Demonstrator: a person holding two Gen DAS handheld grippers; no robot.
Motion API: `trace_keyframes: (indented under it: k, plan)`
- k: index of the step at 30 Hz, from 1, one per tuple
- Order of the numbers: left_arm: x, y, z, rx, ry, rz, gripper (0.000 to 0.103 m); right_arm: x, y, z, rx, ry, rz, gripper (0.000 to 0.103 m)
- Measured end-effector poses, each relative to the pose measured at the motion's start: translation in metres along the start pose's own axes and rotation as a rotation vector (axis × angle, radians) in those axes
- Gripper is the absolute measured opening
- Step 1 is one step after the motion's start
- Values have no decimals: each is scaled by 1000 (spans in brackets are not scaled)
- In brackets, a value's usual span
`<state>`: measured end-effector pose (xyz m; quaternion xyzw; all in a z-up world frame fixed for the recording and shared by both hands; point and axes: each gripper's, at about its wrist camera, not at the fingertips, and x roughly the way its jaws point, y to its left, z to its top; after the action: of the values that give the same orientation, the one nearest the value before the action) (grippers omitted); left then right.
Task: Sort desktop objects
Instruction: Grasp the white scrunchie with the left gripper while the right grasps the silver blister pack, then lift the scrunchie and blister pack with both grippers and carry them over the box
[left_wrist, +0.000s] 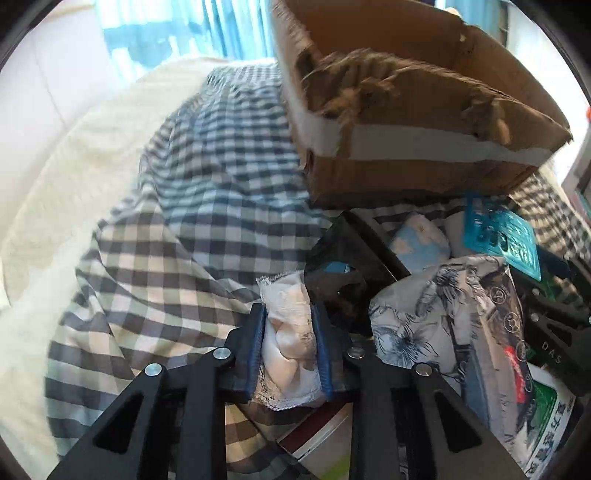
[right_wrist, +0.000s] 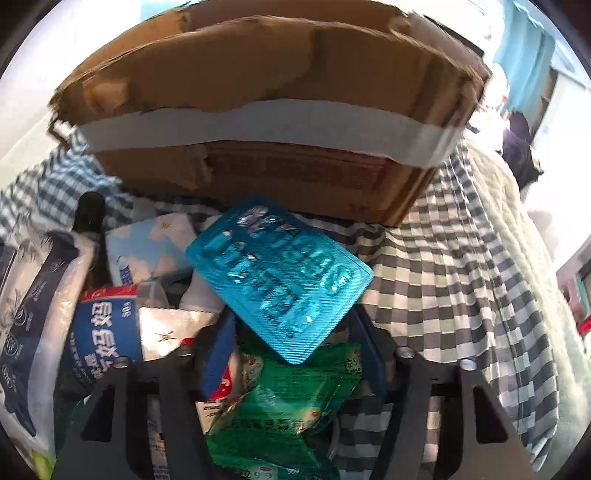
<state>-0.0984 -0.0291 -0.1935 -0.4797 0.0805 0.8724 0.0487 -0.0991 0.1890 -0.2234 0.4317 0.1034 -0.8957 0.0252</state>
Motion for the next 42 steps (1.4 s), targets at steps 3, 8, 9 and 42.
trace_keyframes:
  k: [3,8,9,42]
  plan:
    - [-4,1,1,-5,-17,-3,22,-6,1,1,-7,-23,-5,28]
    - [-18,12,1,-34,-55,-23,11,-16,-5,-1,28,-49,42,3]
    - [-23,15,2,-44,-71,-33,10,-18,-6,-1,34,-56,56,3]
    - [-102,14,40,-58,-297,-59,8,33,23,41,-386,32,-81,27]
